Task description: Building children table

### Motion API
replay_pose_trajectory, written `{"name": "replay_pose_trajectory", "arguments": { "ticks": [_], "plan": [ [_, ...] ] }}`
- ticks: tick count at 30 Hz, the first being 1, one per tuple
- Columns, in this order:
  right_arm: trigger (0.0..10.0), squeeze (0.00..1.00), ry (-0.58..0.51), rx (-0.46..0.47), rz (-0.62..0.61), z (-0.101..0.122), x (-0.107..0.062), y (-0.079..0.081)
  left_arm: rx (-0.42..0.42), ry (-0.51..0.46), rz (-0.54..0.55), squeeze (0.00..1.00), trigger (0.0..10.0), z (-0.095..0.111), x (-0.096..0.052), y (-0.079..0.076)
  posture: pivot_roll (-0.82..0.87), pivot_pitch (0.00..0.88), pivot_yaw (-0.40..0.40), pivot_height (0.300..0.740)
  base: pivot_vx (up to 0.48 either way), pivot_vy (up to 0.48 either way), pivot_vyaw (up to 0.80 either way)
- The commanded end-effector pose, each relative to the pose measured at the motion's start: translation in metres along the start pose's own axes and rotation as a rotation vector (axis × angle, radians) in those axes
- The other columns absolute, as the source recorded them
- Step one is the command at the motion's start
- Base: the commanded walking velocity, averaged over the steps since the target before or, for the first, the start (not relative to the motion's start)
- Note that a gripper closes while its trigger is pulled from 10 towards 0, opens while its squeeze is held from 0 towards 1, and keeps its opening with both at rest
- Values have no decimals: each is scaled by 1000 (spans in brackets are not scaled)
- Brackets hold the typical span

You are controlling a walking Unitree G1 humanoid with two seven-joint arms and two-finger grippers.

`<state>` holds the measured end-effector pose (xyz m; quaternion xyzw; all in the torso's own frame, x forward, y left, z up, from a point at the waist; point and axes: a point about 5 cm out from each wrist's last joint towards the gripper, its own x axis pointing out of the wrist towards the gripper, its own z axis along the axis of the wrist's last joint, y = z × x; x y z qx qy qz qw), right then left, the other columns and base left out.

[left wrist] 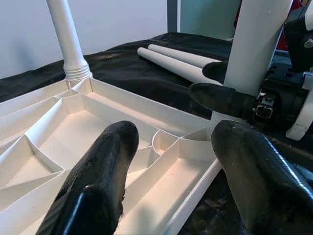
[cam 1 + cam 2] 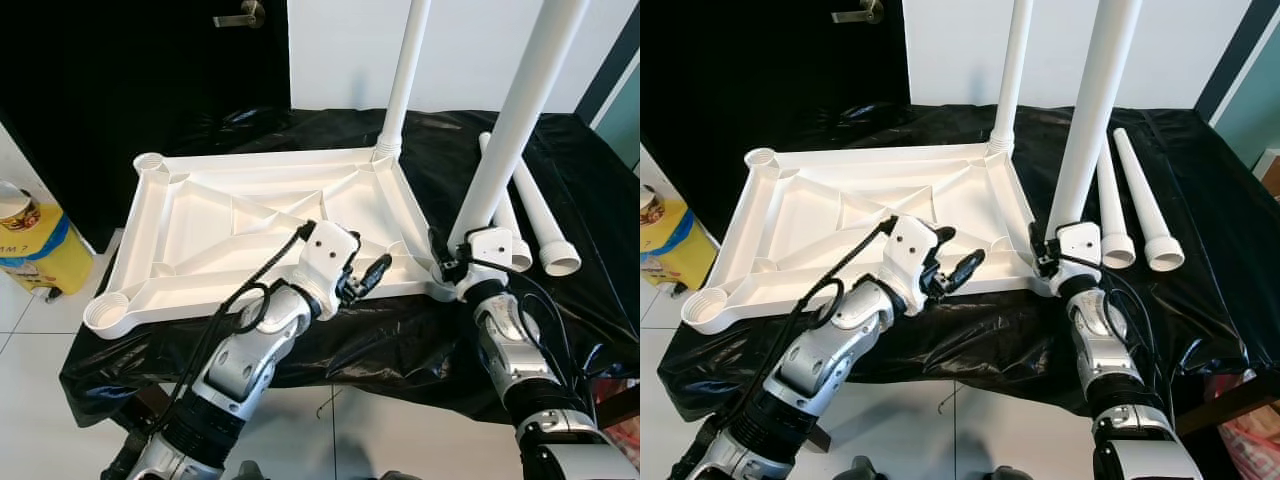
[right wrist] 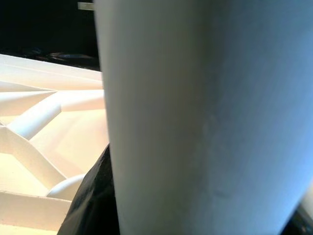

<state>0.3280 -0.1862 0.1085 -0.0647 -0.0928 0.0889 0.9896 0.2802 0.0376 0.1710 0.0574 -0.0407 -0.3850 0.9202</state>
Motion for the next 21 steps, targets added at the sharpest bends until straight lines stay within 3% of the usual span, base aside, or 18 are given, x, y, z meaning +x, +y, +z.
{"name": "replay_pose_trajectory", "arguments": {
  "ticks": [1,10,14,21],
  "plan": [
    [10000,0,127,60,7,-27,-18,4,12,4,-93,0,10000,0,0,-7,14,29,-44,740,0,0,0],
    [10000,0,140,63,-4,-34,-28,3,14,3,-90,0,10000,1,0,-7,11,30,-42,740,0,0,0],
    [10000,0,240,60,-25,-36,-19,-3,16,3,-96,0,10000,1,0,-6,5,35,-36,740,0,0,0],
    [10000,0,279,127,-9,-33,-11,-3,20,-2,-100,0,10000,2,0,-6,10,33,-38,740,0,0,0]
  ]
}}
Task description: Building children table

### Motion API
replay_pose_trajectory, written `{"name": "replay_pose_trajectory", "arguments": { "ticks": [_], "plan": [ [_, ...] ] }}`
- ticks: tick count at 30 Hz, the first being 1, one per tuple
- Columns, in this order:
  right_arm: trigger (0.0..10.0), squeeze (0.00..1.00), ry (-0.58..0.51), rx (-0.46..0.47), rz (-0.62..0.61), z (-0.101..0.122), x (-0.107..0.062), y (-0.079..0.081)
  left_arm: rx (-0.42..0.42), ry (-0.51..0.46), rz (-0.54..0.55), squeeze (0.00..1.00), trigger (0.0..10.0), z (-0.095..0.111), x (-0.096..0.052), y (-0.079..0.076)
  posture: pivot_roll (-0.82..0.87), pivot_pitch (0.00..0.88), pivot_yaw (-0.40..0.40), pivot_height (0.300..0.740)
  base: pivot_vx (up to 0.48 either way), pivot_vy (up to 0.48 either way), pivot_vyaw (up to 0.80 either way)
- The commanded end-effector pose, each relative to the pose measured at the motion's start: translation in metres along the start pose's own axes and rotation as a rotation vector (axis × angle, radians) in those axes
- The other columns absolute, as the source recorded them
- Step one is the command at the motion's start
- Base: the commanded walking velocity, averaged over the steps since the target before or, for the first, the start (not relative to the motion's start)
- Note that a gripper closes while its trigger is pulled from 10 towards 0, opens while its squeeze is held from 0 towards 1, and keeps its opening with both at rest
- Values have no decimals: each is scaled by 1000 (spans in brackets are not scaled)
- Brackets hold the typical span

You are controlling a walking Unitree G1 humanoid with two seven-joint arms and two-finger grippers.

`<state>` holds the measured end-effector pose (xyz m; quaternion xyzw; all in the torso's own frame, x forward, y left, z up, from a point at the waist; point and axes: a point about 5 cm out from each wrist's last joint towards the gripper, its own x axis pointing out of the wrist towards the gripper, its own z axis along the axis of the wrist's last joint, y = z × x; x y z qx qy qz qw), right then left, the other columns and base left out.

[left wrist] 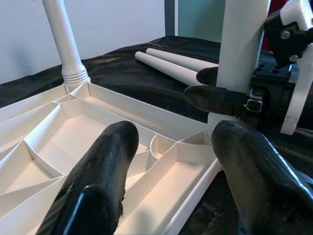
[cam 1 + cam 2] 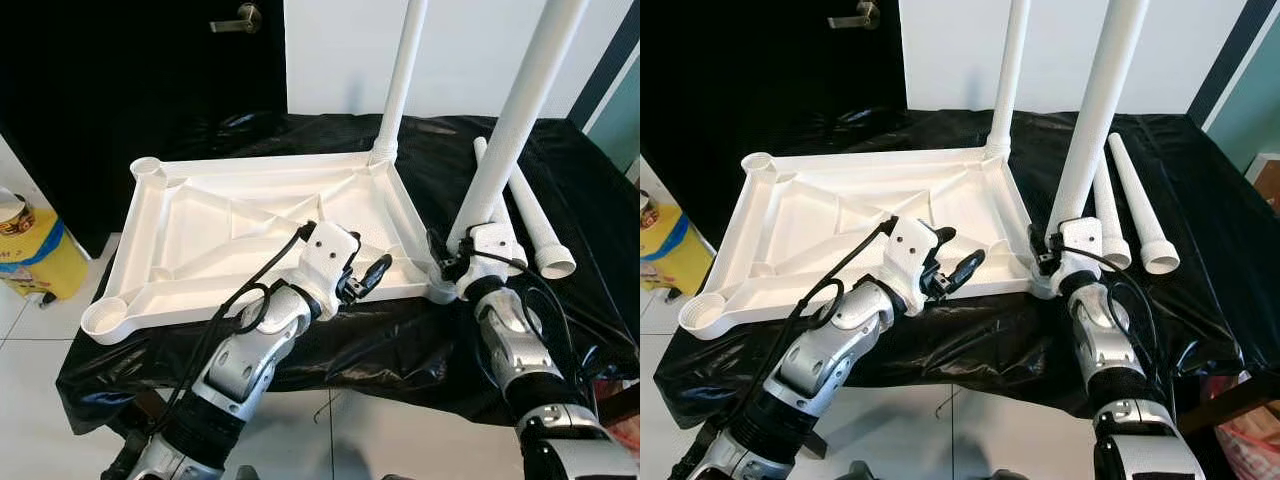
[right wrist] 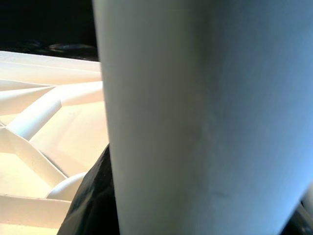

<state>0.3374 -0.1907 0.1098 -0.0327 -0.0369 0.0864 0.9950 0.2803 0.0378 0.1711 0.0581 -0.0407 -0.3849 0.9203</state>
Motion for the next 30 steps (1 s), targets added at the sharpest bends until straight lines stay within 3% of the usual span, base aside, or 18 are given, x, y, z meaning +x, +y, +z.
{"name": "replay_pose_trajectory", "arguments": {
  "ticks": [1,6,12,13,14,15,21,22,23,24,30],
  "plan": [
    [10000,0,163,49,-3,-34,-16,2,20,-5,-101,0,10000,3,0,-6,10,33,-38,740,0,0,0],
    [10000,0,136,70,0,-33,-18,7,16,-14,-102,0,10000,4,-1,-6,18,31,-40,740,0,0,0],
    [10000,0,-1,108,71,-2,-11,19,-18,-54,-124,0,10000,12,-1,-2,25,28,-42,740,0,0,0],
    [10000,0,-15,88,86,4,-9,19,-36,-67,-136,843,10000,15,-1,0,25,28,-44,740,0,0,0],
    [10000,0,-25,71,100,9,-8,19,-43,-77,-145,843,10000,18,0,1,25,27,-45,740,0,0,0],
    [10000,0,-33,39,126,16,-5,19,-63,-102,-175,1000,10000,23,-1,2,26,25,-47,740,0,0,0],
    [10000,0,-57,-54,203,40,2,15,-73,-180,-301,1000,10000,43,0,1,28,21,-54,740,0,0,0],
    [10000,0,-59,-70,221,45,4,14,-84,-206,-350,322,10000,49,0,-1,28,21,-57,740,0,0,0],
    [10000,0,-59,-70,221,45,4,14,-84,-206,-350,322,10000,49,0,-1,28,21,-57,740,0,0,0],
    [10000,0,-59,-96,253,50,6,15,-110,-234,-409,0,10000,58,0,-3,27,19,-58,740,0,0,0],
    [10000,0,-41,-136,386,64,10,22,-133,-303,-561,0,10000,81,2,-7,25,17,-66,740,0,0,0]
  ]
}}
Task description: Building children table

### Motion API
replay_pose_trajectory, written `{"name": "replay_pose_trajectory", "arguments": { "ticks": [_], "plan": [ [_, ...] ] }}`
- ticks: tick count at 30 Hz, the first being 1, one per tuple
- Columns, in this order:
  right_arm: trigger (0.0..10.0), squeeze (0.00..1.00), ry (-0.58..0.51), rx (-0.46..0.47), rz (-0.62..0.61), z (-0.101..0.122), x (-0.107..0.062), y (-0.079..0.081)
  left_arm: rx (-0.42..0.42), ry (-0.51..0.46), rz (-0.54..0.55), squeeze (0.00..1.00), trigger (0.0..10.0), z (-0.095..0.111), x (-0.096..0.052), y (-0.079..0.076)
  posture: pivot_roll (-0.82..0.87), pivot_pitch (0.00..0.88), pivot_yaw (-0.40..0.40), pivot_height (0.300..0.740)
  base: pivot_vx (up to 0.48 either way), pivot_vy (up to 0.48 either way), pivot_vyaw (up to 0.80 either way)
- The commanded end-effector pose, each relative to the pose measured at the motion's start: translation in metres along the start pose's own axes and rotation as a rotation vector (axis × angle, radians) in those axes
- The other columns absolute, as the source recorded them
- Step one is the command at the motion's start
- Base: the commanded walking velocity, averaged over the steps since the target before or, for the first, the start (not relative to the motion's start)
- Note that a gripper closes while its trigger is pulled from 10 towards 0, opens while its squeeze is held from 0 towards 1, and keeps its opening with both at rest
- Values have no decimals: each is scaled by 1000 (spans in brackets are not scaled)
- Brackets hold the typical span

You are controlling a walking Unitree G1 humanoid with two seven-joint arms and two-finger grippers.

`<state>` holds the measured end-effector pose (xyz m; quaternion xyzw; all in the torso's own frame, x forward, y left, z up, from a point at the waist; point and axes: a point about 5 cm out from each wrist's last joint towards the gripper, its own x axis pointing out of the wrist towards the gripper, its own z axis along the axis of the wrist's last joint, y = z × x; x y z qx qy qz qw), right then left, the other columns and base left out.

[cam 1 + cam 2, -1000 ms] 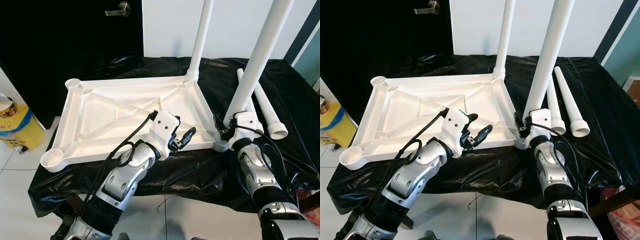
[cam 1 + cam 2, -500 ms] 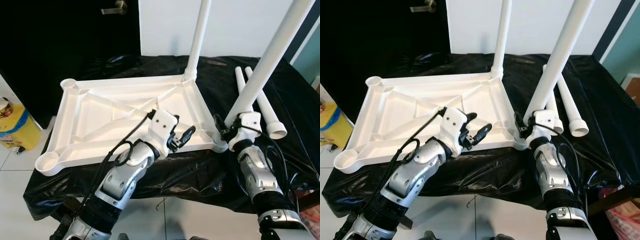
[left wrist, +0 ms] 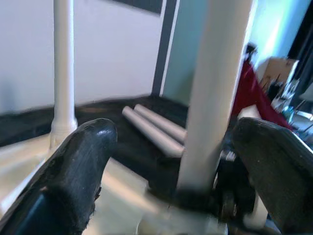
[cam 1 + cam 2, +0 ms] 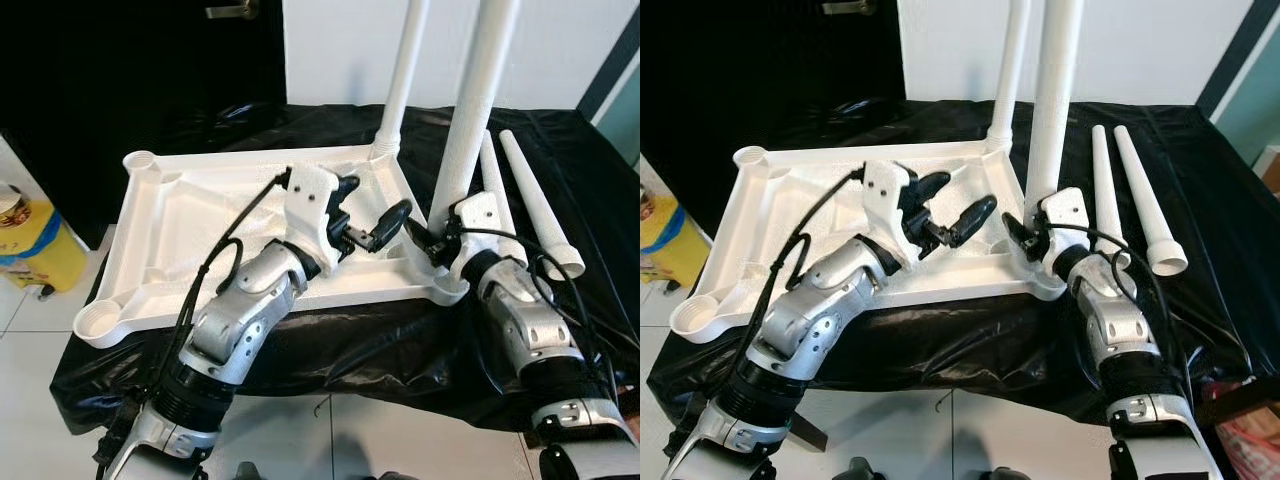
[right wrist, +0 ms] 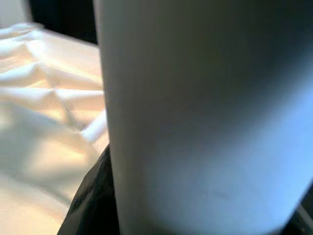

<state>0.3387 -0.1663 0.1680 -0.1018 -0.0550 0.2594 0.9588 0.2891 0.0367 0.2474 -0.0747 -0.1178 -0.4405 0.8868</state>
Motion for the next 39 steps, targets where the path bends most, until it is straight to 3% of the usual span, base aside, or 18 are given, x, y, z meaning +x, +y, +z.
{"name": "replay_pose_trajectory", "arguments": {
  "ticks": [1,6,11,20,22,23,25,39],
  "plan": [
    [10000,0,-1,-26,68,8,3,3,-5,-17,-491,0,10000,8,0,-25,23,15,-68,740,0,0,0],
    [10000,0,5,-52,115,11,6,5,3,-19,-529,0,10000,12,4,-26,21,11,-72,740,0,0,0],
    [10000,0,41,-92,295,17,9,15,69,-36,-609,0,10000,26,20,-29,13,1,-73,740,0,0,0],
    [10000,0,83,-122,400,15,6,22,76,-46,-654,0,10000,36,28,-30,9,0,-67,740,0,0,0],
    [10000,0,88,-120,408,14,6,24,43,-48,-665,0,10000,38,29,-29,10,0,-66,740,0,0,0],
    [10000,0,90,-118,411,14,6,24,11,-50,-664,0,0,40,30,-29,11,0,-64,740,0,0,0],
    [10000,0,91,-117,414,14,6,25,-22,-51,-661,0,0,41,31,-28,11,0,-64,740,0,0,0],
    [10000,0,100,-100,408,14,7,25,1,-53,-667,0,0,42,31,-28,17,6,-68,740,0,0,0]
  ]
}}
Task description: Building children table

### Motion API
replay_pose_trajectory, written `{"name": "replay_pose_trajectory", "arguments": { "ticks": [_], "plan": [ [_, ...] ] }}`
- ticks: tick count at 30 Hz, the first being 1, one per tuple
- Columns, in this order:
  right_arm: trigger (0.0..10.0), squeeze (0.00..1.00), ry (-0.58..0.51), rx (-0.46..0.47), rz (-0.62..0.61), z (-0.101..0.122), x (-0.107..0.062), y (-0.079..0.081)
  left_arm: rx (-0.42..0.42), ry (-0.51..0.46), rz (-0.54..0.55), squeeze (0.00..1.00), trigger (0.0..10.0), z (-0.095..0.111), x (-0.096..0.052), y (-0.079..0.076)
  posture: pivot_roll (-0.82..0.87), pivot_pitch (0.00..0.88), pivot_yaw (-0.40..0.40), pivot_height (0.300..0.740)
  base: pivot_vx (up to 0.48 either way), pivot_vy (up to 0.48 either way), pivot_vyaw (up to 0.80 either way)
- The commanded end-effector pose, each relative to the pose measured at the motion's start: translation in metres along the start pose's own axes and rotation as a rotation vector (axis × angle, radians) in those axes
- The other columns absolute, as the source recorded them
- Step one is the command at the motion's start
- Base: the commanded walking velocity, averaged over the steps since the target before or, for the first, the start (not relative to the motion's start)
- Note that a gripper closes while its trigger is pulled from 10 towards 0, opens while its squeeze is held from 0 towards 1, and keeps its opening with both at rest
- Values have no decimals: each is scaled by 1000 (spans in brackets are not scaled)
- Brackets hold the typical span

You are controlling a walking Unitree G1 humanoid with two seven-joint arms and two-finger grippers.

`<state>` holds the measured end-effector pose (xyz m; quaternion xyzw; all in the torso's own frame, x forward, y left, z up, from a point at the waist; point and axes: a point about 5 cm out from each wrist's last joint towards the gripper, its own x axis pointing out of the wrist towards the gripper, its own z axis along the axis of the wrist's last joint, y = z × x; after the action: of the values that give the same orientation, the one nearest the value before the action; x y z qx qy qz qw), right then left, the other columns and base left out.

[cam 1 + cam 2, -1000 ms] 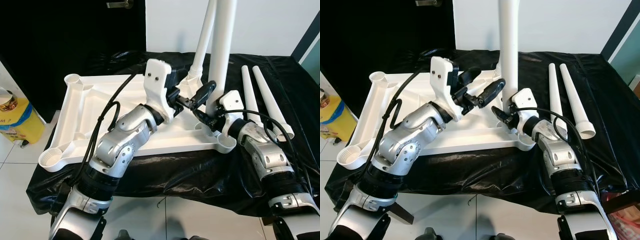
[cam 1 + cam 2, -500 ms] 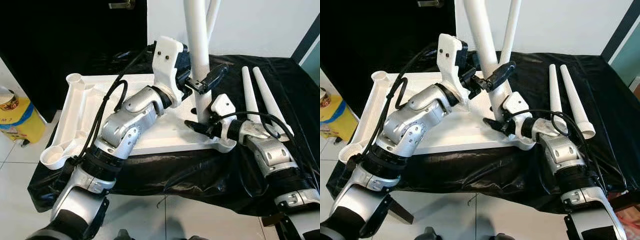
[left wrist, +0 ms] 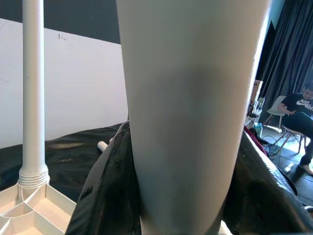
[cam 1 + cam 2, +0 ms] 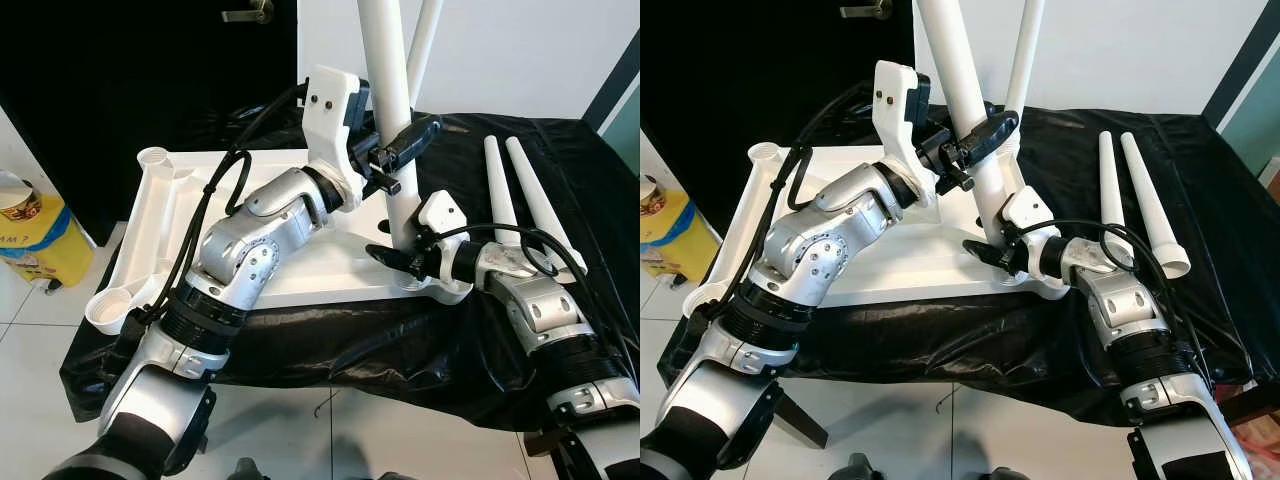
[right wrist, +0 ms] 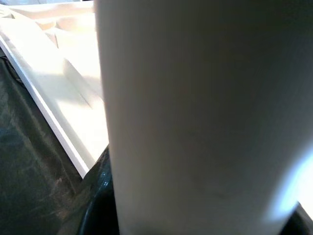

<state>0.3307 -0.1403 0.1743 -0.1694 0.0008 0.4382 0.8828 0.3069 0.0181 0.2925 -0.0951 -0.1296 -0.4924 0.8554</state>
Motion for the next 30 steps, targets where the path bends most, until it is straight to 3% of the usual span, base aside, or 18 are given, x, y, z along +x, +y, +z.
{"name": "replay_pose_trajectory", "arguments": {
  "ticks": [1,2,3,4,5,6,12,15,17,19,23,24,30],
  "plan": [
    [10000,0,1,3,-1,2,1,0,38,0,-544,0,0,4,-2,-30,18,6,-68,740,0,0,0],
    [10000,0,1,3,-1,2,1,0,38,0,-544,0,0,4,-2,-30,18,6,-68,740,0,0,0],
    [10000,286,-6,7,-13,3,1,-1,51,6,-531,0,0,4,-1,-29,22,6,-70,740,0,0,0],
    [10000,286,-6,7,-13,3,1,-1,51,6,-531,0,0,4,-1,-29,22,6,-70,740,0,0,0],
    [10000,1000,-12,17,-20,3,2,-2,63,13,-517,0,0,4,-1,-28,23,6,-71,740,0,0,0],
    [10000,1000,-23,15,-37,4,2,-3,80,22,-499,0,10000,4,0,-27,23,5,-70,740,0,0,0],
    [10000,1000,-36,10,-59,6,4,-4,95,27,-471,0,10000,5,1,-25,24,5,-69,740,0,0,0],
    [10000,1000,-55,8,-105,9,5,-6,111,32,-339,0,10000,10,7,-15,23,9,-66,740,0,0,0],
    [10000,1000,-55,8,-105,9,5,-6,111,32,-339,0,10000,10,7,-15,23,9,-66,740,0,0,0],
    [10000,1000,-87,6,-222,12,10,-8,113,29,-203,0,10000,19,12,-7,27,11,-64,740,0,0,0],
    [10000,1000,-103,8,-286,14,12,-10,119,30,-152,0,10000,22,14,-5,28,11,-61,740,0,0,0],
    [10000,0,-124,19,-355,16,15,-10,119,28,-101,0,10000,24,16,-4,28,9,-57,740,0,0,0],
    [10000,0,-140,30,-413,17,18,-9,112,23,-60,0,10000,25,17,-4,27,9,-54,740,0,0,0]
  ]
}}
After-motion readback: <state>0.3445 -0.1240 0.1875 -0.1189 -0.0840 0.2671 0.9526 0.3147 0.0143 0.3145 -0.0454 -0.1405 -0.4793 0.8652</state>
